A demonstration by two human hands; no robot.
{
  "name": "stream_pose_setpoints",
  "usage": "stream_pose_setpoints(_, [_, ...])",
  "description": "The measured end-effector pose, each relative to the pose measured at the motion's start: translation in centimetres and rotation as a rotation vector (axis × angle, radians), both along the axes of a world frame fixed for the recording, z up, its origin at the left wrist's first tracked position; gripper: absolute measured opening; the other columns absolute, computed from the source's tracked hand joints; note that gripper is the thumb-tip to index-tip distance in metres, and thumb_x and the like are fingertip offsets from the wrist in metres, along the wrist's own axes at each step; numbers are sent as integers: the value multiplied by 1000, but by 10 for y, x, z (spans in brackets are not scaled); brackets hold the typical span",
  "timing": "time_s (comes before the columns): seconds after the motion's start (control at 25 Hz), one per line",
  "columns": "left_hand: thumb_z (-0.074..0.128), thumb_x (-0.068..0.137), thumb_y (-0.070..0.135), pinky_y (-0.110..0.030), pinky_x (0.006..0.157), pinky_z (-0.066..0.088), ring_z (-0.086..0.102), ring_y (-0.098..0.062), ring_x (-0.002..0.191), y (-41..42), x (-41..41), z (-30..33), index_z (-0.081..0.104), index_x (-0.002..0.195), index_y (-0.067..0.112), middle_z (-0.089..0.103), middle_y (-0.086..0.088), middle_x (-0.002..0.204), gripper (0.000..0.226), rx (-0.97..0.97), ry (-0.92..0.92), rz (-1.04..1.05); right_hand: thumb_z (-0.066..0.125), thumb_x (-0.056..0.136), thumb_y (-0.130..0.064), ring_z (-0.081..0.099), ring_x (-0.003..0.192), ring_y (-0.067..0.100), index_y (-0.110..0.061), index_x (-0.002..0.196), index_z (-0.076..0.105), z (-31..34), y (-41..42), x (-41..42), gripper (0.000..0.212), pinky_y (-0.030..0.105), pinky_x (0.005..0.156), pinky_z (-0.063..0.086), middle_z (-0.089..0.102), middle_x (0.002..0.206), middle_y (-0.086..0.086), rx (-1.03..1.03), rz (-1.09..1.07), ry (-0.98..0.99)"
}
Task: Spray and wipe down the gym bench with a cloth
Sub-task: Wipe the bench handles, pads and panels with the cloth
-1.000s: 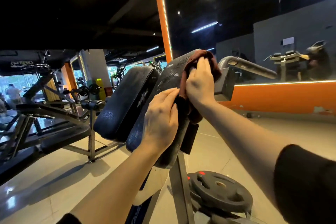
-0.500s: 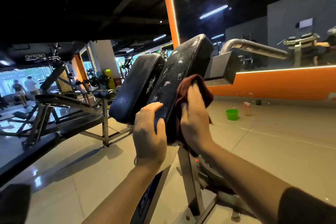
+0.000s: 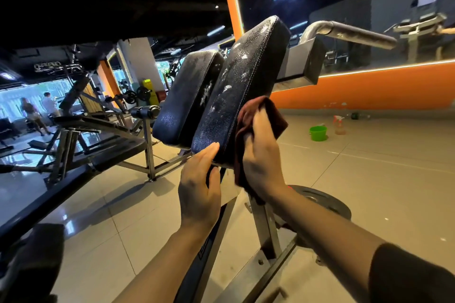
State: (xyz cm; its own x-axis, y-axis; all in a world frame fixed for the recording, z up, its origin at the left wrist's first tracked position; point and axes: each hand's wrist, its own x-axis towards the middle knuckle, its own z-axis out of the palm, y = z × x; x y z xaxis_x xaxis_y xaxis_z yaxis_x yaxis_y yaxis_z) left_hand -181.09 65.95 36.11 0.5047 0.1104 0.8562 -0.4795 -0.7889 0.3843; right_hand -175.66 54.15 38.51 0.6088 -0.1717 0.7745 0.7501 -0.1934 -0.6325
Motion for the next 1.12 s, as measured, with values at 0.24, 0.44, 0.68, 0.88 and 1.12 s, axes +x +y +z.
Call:
stream_pose_setpoints(0.24, [50,90,4,-33,100,46,53,-11,114,-8,-1,3,60,126,12,63,-3,123,38,-66,14,10,53,89,-7,58,99,24,-8,117,54,-34,-28,-47,28,22,79,44,60,113,7,-483,2,10])
stream_pose_setpoints(0.44, [48,86,11,-47,96,49,55,-16,110,-18,0,19,61,121,10,63,-7,118,37,-46,7,13,70,81,-10,45,78,11,-16,96,52,15,-79,-31,25,11,64,35,48,91,-2,-459,-263,-12])
stream_pose_setpoints(0.68, [46,87,16,-44,104,43,48,-7,116,-10,-2,19,56,130,16,59,1,124,44,36,69,-39,55,89,-16,43,110,15,-7,128,51,32,-21,-4,40,8,93,31,47,128,8,-78,-197,51])
stream_pose_setpoints(0.88, [49,88,11,-41,104,44,46,-6,118,-6,2,13,55,133,14,60,-1,127,46,81,32,-34,59,80,2,45,98,11,-8,112,55,-36,-17,-48,33,9,87,39,48,110,0,-293,-81,-50])
stream_pose_setpoints(1.12, [53,90,3,-47,103,46,49,-8,115,-6,4,13,58,130,13,63,-2,123,41,42,7,-13,58,82,3,46,99,17,-6,113,55,75,-49,7,32,17,86,39,45,111,8,-97,-276,7])
